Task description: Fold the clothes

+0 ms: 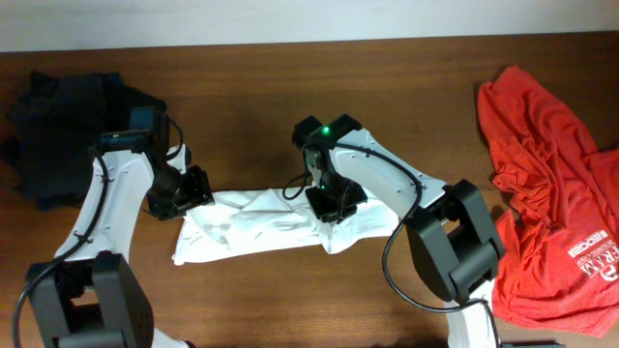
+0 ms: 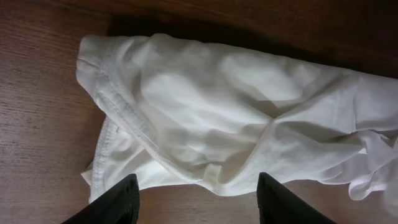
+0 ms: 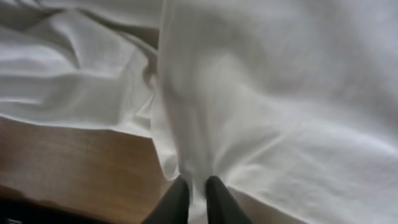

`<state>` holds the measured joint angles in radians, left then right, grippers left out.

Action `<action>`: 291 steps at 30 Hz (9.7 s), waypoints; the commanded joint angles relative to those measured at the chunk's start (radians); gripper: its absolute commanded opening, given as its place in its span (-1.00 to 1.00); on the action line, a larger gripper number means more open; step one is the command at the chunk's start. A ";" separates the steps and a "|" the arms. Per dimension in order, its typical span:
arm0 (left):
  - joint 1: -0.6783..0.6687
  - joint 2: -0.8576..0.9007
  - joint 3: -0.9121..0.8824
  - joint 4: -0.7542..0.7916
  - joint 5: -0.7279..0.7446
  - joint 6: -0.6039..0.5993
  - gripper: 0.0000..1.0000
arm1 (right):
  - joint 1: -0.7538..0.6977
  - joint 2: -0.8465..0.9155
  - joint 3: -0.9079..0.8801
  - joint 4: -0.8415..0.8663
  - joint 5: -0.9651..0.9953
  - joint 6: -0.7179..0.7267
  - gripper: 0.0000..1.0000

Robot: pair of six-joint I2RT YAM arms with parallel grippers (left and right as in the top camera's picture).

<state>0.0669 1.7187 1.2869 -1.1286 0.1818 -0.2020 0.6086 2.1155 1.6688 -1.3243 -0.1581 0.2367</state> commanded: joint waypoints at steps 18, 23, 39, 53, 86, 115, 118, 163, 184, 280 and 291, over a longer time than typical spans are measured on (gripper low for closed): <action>0.005 -0.018 -0.004 0.002 -0.003 0.016 0.20 | 0.041 -0.028 -0.164 0.167 0.002 0.005 0.17; 0.005 -0.018 -0.004 0.009 -0.003 0.016 0.20 | 0.058 -0.028 -0.215 0.248 0.021 0.008 -0.54; 0.005 -0.018 -0.004 0.010 -0.003 0.016 0.20 | 0.013 -0.028 -0.027 0.090 0.062 0.004 -0.63; 0.005 -0.018 -0.004 0.004 -0.019 0.017 0.20 | 0.041 -0.027 -0.045 0.156 -0.034 0.004 -0.14; 0.100 0.113 -0.199 0.260 -0.005 0.352 0.57 | -0.197 -0.184 0.030 -0.060 -0.014 -0.021 0.57; 0.142 0.195 0.575 -0.375 -0.022 0.164 -0.96 | -0.537 -0.183 0.029 -0.068 0.137 -0.129 0.59; -0.013 0.194 0.576 -0.414 0.043 0.152 -0.98 | -0.537 -0.183 0.029 -0.068 0.137 -0.128 0.59; -0.067 0.264 0.152 0.233 0.097 0.309 0.15 | 0.034 -0.006 0.029 0.222 -0.766 -0.333 0.64; -0.063 0.074 -0.051 0.023 0.234 0.104 0.16 | -0.219 0.071 0.214 0.032 0.017 -0.230 0.45; -0.063 0.242 0.625 -0.246 -0.060 0.150 0.98 | -0.652 0.012 0.304 -0.352 -0.164 -0.210 0.97; -0.106 -0.013 0.392 -0.361 -0.110 0.149 0.98 | -0.689 -0.407 -0.287 -0.027 -0.167 -0.203 0.97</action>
<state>-0.0135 1.8957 1.8095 -1.5803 0.1127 -0.0532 -0.0780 1.8805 1.5059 -1.4242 -0.3145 0.0204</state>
